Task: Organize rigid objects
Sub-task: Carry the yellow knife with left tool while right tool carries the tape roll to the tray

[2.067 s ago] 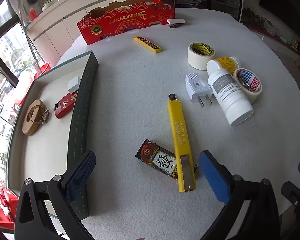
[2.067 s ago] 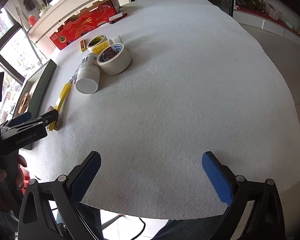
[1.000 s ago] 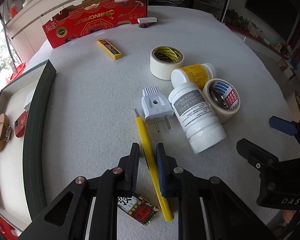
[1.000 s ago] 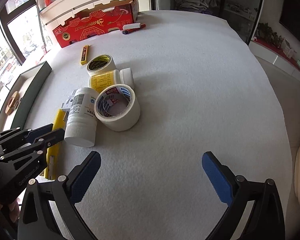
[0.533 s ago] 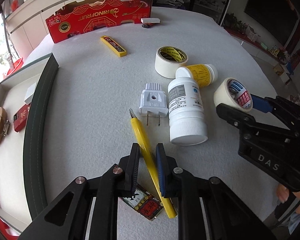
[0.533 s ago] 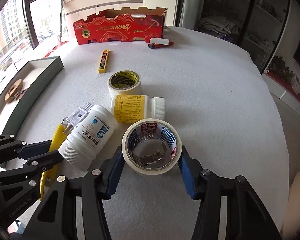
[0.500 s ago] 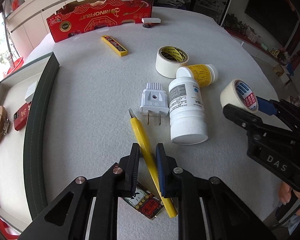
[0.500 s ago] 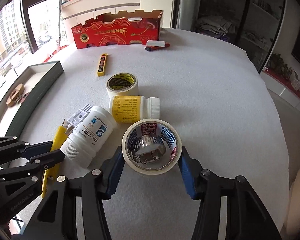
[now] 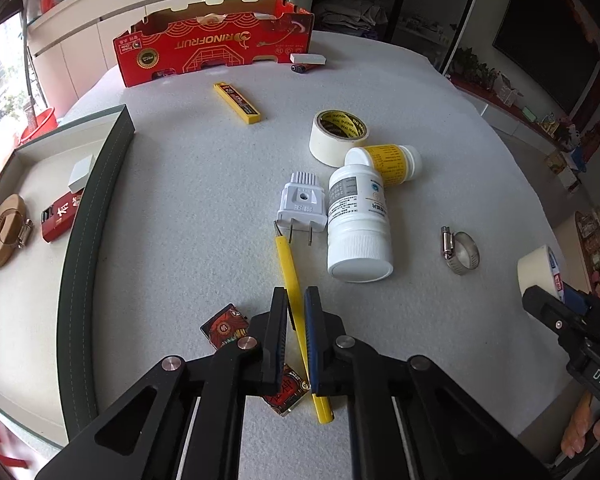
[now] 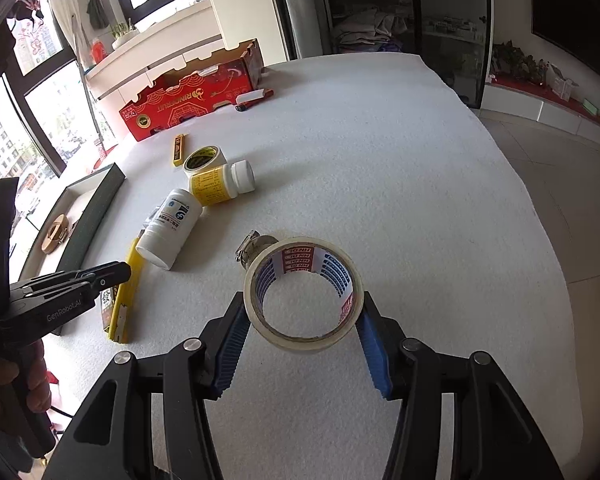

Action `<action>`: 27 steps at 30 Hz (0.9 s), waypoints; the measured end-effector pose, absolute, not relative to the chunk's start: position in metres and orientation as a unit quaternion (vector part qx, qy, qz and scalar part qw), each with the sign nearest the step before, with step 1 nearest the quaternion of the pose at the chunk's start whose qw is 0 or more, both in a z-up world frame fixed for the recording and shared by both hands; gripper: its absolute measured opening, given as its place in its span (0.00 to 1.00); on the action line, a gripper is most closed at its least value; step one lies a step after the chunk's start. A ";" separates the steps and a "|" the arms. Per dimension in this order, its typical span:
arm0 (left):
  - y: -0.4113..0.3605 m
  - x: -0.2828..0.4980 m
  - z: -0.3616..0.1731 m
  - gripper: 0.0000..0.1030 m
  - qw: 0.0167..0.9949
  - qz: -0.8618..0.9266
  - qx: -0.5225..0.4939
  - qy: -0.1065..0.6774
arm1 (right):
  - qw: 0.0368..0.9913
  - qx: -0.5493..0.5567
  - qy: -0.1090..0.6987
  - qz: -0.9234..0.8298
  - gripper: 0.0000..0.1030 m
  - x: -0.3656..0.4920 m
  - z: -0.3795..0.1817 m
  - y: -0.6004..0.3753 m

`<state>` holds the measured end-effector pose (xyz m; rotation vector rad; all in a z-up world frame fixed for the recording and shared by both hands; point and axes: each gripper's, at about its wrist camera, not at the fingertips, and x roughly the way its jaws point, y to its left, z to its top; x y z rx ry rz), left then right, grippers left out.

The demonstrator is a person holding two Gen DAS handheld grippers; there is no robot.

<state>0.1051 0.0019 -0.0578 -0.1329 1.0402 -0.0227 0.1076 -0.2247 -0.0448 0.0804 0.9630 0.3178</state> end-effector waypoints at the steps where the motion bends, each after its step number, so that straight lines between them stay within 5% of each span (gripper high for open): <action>1: 0.003 0.104 -0.055 0.09 0.867 -0.011 -0.062 0.494 | 0.873 0.039 0.462 0.153 0.53 0.106 -0.045 -0.224; 8: 0.005 0.111 -0.065 0.15 0.855 0.016 -0.052 0.516 | 0.869 0.041 0.465 0.164 0.53 0.096 -0.044 -0.216; 10: 0.003 0.115 -0.065 0.33 0.859 0.024 -0.047 0.509 | 0.868 0.042 0.466 0.166 0.53 0.093 -0.043 -0.215; 11: 0.002 0.117 -0.065 0.57 0.860 0.025 -0.044 0.508 | 0.868 0.043 0.466 0.167 0.53 0.093 -0.043 -0.215; 12: 0.000 0.119 -0.065 0.71 0.860 0.023 -0.044 0.508 | 0.867 0.042 0.467 0.168 0.53 0.092 -0.043 -0.214; 23: -0.040 0.119 -0.080 0.71 0.846 0.019 0.007 0.533 | 0.862 0.050 0.476 0.164 0.53 0.092 -0.047 -0.214; 25: -0.043 0.118 -0.078 0.63 0.846 0.015 0.005 0.533 | 0.862 0.055 0.477 0.162 0.53 0.091 -0.047 -0.216; 27: -0.045 0.118 -0.076 0.30 0.846 0.007 0.002 0.534 | 0.863 0.055 0.477 0.161 0.53 0.089 -0.046 -0.216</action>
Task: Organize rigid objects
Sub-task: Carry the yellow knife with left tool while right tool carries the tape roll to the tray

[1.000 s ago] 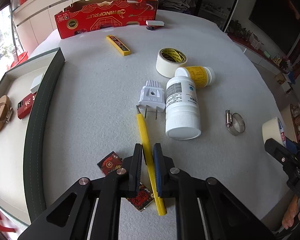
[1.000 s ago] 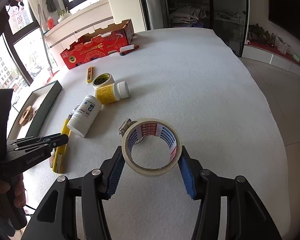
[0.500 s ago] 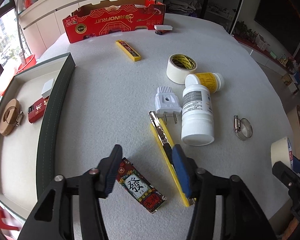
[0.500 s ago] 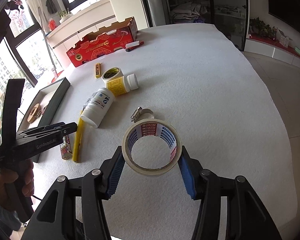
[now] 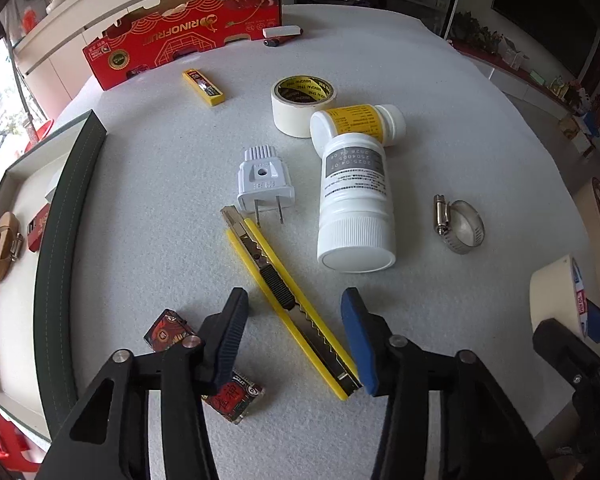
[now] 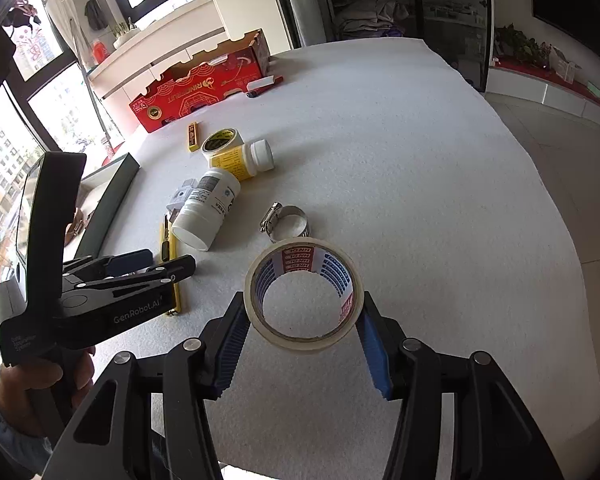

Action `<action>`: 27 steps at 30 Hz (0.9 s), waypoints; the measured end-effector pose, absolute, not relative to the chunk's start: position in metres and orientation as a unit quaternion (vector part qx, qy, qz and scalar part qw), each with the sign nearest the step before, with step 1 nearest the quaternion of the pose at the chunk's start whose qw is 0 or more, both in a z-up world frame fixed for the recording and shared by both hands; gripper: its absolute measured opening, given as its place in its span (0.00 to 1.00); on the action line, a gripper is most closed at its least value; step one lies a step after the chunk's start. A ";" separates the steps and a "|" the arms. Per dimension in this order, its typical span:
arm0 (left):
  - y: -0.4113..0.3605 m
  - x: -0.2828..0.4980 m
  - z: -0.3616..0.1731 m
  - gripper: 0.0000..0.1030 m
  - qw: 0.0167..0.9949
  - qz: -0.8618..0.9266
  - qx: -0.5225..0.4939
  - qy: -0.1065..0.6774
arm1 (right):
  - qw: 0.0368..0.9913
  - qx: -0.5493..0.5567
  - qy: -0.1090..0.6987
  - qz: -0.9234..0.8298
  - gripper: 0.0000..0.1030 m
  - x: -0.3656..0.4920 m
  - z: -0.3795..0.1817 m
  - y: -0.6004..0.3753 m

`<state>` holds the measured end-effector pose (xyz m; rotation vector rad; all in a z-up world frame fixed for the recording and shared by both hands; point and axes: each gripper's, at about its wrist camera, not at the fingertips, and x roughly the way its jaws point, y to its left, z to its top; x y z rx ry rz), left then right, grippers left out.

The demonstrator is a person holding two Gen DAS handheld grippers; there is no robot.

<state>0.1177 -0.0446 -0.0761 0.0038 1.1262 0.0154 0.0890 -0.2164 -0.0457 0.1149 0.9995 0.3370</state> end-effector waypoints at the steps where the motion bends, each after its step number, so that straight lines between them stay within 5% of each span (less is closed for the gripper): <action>1: -0.045 0.117 -0.076 0.26 0.845 0.006 0.007 0.535 | 0.864 0.054 0.475 0.160 0.53 0.088 -0.044 -0.216; 3: -0.040 0.114 -0.075 0.17 0.844 0.000 -0.008 0.536 | 0.868 0.048 0.468 0.161 0.53 0.085 -0.040 -0.214; 27: 0.046 0.053 0.019 0.17 0.898 0.058 -0.090 0.426 | 0.878 -0.033 0.399 0.261 0.53 0.079 0.045 -0.099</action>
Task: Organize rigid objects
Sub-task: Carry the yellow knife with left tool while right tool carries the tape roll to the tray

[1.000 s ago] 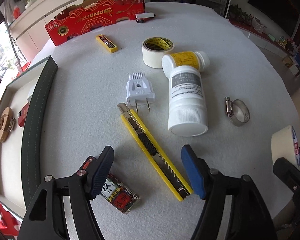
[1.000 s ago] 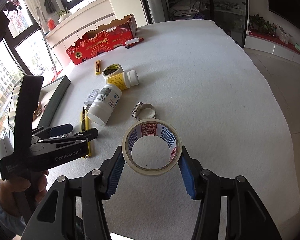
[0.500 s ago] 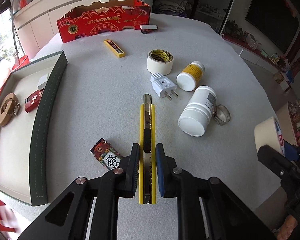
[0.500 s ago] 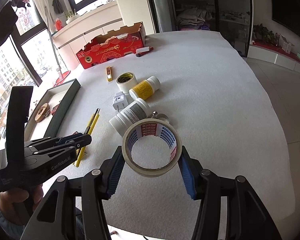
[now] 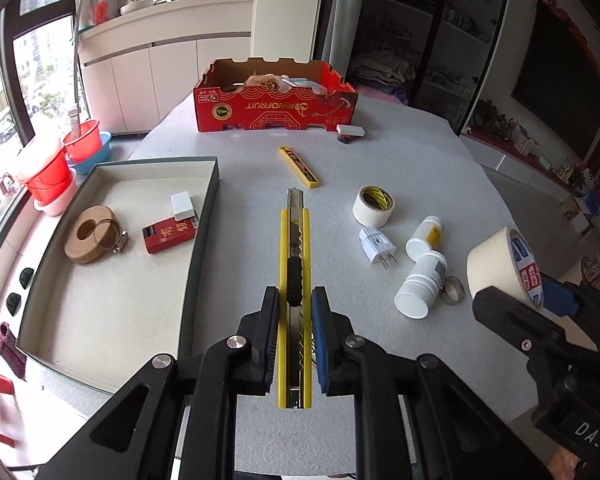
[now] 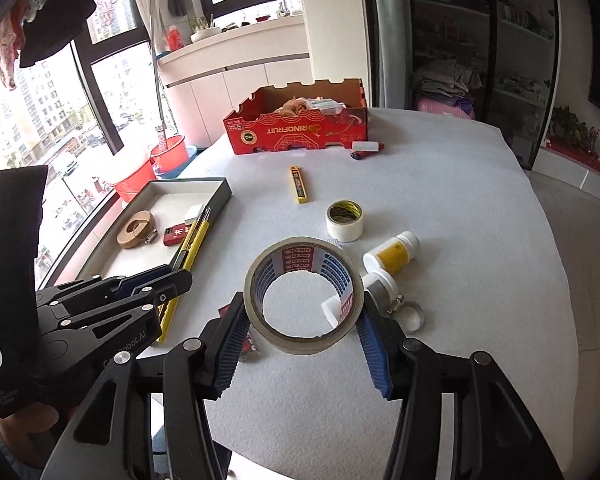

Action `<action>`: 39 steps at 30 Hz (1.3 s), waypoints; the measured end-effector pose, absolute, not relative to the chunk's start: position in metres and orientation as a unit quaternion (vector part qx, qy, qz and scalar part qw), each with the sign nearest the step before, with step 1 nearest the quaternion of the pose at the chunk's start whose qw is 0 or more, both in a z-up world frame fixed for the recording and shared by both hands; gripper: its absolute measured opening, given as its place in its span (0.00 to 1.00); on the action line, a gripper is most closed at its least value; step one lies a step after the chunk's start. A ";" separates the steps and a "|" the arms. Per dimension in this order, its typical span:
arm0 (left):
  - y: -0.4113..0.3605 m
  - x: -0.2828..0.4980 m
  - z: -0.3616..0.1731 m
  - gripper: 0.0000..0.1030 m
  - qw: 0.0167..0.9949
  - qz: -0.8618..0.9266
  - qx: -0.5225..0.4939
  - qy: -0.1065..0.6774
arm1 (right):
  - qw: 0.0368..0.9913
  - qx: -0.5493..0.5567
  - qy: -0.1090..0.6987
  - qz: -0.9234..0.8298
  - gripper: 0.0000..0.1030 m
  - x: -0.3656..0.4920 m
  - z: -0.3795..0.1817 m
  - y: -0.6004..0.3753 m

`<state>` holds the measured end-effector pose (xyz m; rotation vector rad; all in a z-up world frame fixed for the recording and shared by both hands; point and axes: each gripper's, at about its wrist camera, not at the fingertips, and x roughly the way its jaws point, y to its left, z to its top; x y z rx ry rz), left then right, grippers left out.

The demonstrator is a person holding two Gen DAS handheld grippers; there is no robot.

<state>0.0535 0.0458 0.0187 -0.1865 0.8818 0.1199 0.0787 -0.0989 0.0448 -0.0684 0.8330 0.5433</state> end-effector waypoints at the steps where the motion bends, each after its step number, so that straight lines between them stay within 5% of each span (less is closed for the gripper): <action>1: 0.053 0.052 0.023 0.17 0.900 0.065 -0.093 0.421 | 0.877 -0.040 0.397 0.268 0.53 0.079 0.050 -0.089; 21: 0.203 0.011 0.034 0.17 0.892 0.203 -0.157 0.373 | 0.831 -0.119 0.389 0.380 0.53 0.084 0.071 0.075; 39: 0.234 0.023 -0.001 0.17 0.874 0.213 -0.171 0.402 | 0.807 -0.136 0.428 0.384 0.53 0.106 0.038 0.119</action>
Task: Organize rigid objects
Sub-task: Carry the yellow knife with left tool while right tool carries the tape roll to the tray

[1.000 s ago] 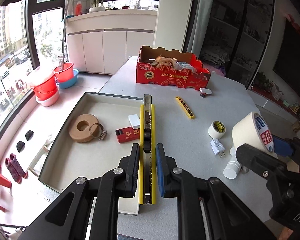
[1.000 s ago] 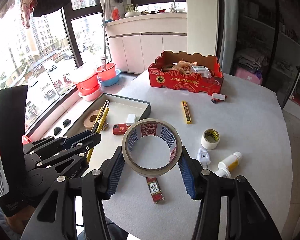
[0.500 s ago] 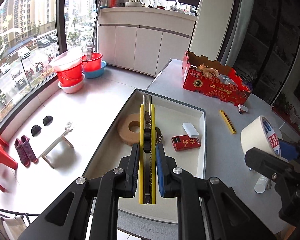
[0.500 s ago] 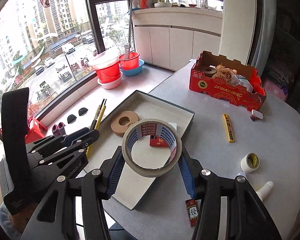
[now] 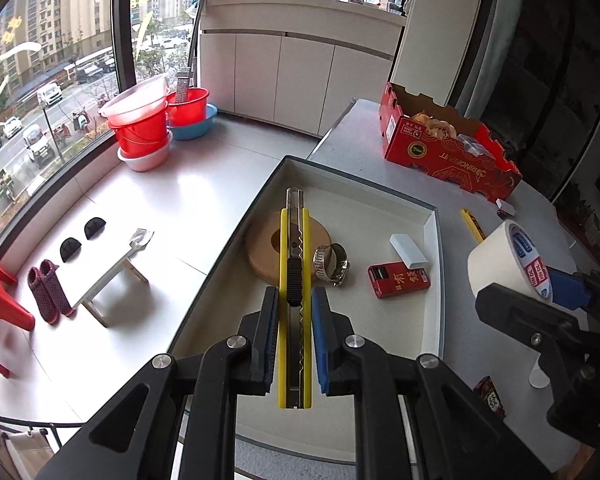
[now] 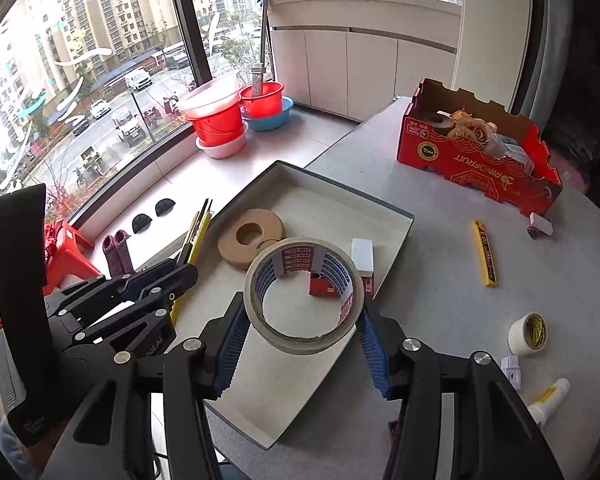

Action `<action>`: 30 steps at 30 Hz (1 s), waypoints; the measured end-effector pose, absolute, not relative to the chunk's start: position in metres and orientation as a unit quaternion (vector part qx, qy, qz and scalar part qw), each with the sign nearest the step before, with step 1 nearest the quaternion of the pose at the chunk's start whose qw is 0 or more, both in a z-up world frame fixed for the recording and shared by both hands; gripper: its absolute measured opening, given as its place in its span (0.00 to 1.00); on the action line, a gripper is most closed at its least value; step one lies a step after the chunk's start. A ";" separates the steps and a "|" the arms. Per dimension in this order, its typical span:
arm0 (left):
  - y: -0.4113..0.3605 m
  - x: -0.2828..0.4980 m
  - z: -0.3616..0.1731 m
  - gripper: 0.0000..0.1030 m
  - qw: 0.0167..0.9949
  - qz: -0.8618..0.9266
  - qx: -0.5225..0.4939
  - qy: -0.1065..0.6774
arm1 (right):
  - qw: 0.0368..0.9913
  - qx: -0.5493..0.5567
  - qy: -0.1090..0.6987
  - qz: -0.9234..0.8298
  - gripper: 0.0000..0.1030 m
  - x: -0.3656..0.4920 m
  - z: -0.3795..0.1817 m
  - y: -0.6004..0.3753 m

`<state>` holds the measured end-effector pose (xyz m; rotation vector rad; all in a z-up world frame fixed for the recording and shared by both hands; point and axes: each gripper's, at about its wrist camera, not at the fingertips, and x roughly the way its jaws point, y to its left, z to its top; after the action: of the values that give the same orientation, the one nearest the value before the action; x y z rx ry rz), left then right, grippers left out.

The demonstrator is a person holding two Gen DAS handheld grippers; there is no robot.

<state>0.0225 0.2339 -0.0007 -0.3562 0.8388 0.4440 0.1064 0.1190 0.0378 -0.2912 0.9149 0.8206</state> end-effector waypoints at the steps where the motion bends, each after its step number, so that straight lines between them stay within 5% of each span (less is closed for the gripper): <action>1: 0.234 0.023 -0.002 0.17 0.874 0.212 -0.171 0.403 | 0.806 -0.136 0.429 0.383 0.53 0.108 0.037 0.120; 30: 0.253 0.093 -0.042 0.17 0.858 0.193 -0.155 0.450 | 0.785 -0.112 0.494 0.357 0.53 0.183 -0.025 0.156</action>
<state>0.0933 0.2529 -0.0416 -0.3256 0.9442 0.4045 0.1835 0.1559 -0.0252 -0.2414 1.0654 0.7699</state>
